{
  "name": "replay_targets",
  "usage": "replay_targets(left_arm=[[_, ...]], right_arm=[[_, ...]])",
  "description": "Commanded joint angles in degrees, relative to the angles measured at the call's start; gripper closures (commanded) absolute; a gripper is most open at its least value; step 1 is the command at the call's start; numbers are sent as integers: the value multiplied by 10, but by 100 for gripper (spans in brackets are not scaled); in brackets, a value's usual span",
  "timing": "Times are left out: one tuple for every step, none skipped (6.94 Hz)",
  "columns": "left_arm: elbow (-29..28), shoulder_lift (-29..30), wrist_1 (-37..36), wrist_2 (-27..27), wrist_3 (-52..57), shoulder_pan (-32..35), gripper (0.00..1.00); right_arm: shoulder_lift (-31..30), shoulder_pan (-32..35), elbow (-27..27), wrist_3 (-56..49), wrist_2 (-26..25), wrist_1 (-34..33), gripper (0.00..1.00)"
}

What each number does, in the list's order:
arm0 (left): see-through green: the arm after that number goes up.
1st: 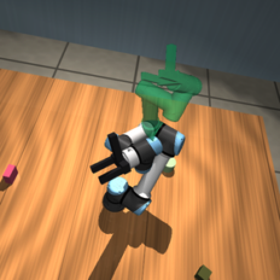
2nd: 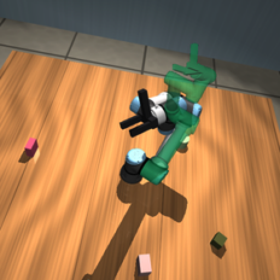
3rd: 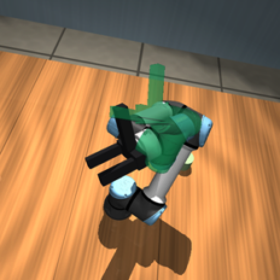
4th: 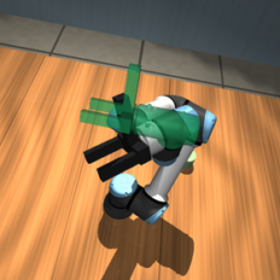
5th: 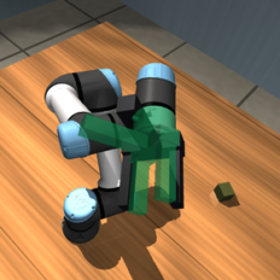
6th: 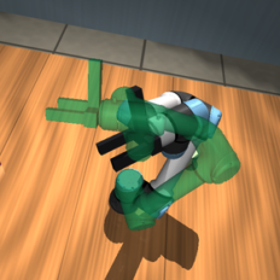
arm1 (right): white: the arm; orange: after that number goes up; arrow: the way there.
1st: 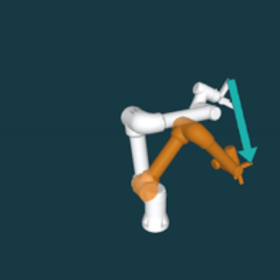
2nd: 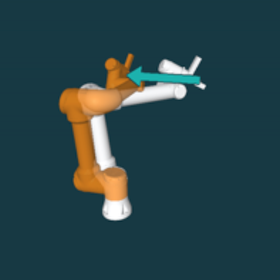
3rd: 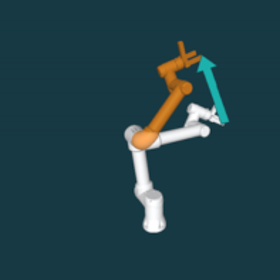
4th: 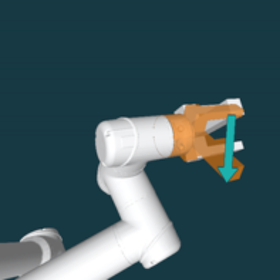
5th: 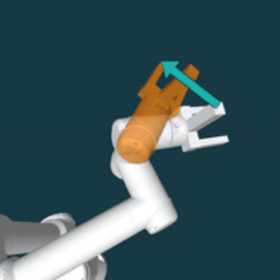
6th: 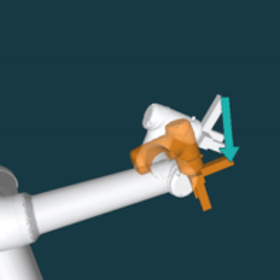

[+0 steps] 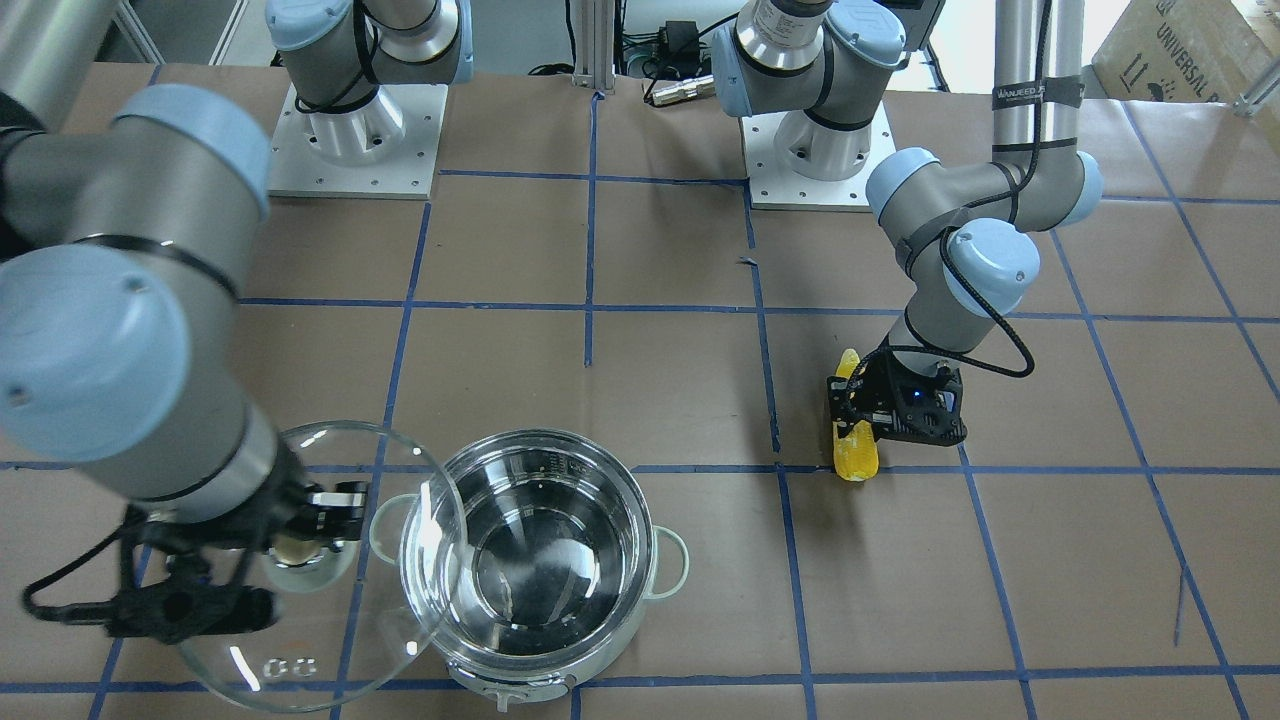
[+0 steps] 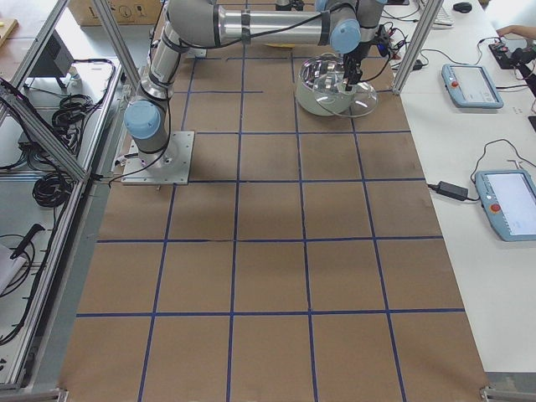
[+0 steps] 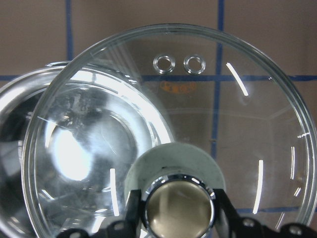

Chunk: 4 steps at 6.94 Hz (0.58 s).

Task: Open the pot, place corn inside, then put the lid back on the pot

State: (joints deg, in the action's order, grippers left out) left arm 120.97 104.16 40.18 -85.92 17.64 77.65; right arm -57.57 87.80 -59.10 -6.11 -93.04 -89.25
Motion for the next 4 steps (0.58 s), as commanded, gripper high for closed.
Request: replay_targets(left_arm=[[-37,-39,26,-21,-24,5,94],[-98,-54,125,-53,-44,14,94],[-161,-62,213,-53,-79,25,94],[-221,-59,278,-52,-135,60,94]], right_arm=[[7,-68,-5,-89,-5,5,69],[11,-82,-23,-103,-2,2,69],[11,-90,-48,-115,-5,-7,70],[8,-93,-62,-120,-6,-26,70]])
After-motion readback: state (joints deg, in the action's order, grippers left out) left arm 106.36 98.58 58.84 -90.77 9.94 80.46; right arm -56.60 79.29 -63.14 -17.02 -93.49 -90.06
